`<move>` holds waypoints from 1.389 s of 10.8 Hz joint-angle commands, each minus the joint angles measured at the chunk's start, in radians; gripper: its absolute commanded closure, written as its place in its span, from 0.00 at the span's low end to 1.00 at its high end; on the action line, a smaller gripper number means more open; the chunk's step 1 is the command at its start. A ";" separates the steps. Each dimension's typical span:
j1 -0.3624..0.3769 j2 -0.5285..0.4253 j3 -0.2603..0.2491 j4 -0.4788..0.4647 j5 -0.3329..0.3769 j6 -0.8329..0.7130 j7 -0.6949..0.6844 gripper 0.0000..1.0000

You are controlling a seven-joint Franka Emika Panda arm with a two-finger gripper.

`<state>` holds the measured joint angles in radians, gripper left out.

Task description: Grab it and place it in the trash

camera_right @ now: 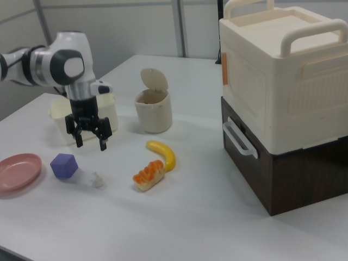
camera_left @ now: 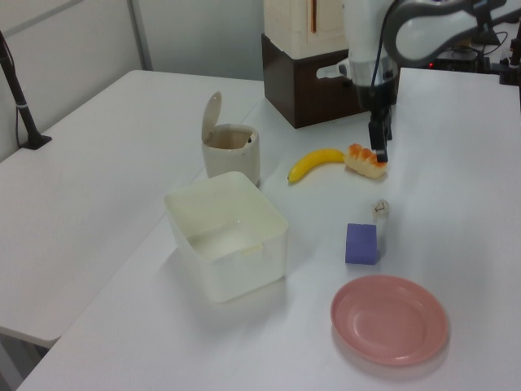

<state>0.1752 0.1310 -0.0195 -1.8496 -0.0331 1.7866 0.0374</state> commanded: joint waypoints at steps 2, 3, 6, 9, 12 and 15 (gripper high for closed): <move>0.041 0.061 -0.003 -0.048 -0.010 0.103 0.022 0.10; 0.047 0.087 -0.003 -0.048 -0.011 0.117 0.024 0.10; 0.079 0.163 -0.005 -0.046 -0.027 0.160 0.024 0.15; 0.081 0.209 -0.007 -0.048 -0.073 0.183 0.024 0.28; 0.081 0.214 -0.010 -0.045 -0.100 0.185 -0.026 0.72; 0.075 0.205 -0.020 0.015 -0.097 0.175 -0.080 0.97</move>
<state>0.2445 0.3519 -0.0199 -1.8685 -0.1180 1.9483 0.0052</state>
